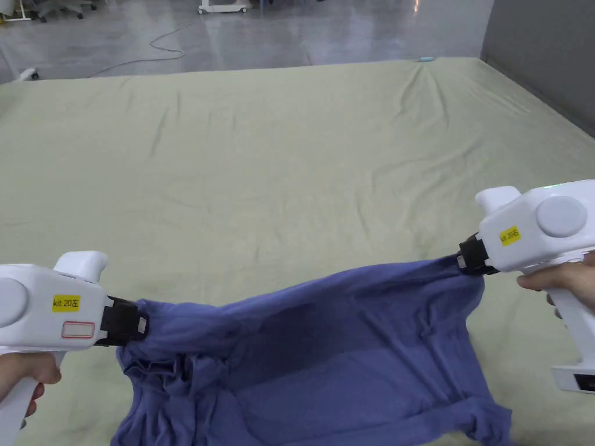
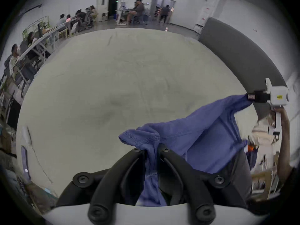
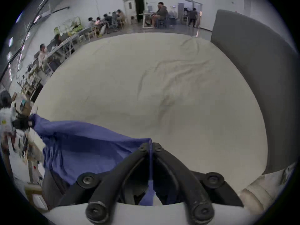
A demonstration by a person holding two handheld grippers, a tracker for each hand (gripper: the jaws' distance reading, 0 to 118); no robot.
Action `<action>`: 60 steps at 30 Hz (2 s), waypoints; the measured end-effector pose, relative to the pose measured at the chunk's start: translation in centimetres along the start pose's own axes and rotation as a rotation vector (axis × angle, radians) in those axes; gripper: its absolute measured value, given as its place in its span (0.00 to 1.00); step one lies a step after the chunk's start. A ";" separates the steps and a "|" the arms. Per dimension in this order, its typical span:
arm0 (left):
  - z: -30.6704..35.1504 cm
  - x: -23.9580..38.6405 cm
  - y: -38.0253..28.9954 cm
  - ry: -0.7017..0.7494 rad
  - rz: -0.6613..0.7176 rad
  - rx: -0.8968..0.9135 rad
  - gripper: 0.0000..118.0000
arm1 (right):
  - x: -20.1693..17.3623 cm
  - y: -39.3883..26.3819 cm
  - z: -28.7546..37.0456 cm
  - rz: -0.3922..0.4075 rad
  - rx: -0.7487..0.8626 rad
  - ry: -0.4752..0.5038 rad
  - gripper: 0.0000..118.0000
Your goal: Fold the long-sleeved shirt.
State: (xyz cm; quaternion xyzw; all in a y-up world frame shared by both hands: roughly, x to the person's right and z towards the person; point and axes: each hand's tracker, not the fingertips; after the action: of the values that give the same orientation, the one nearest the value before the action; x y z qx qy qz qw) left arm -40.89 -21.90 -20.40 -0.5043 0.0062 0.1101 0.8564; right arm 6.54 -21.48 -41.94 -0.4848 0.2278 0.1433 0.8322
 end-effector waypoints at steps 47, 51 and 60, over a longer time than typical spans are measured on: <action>-5.9 -11.0 -13.3 -0.424 0.558 0.028 1.00 | -10.5 -8.4 -1.0 0.036 0.041 0.112 0.00; -8.5 -10.6 -15.3 -0.577 0.694 0.004 1.00 | -11.1 -8.8 -2.0 0.045 0.014 0.117 0.00; -10.3 -8.1 -14.5 -0.670 0.596 0.051 1.00 | -11.4 -9.7 -2.0 0.027 -0.009 0.108 0.00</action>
State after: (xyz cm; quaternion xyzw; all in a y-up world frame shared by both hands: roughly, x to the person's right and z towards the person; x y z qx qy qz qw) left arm -44.88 -39.06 -11.92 -0.3959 -0.1239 0.5091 0.7541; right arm 0.77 -28.20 -29.67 -0.4924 0.2785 0.1292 0.8144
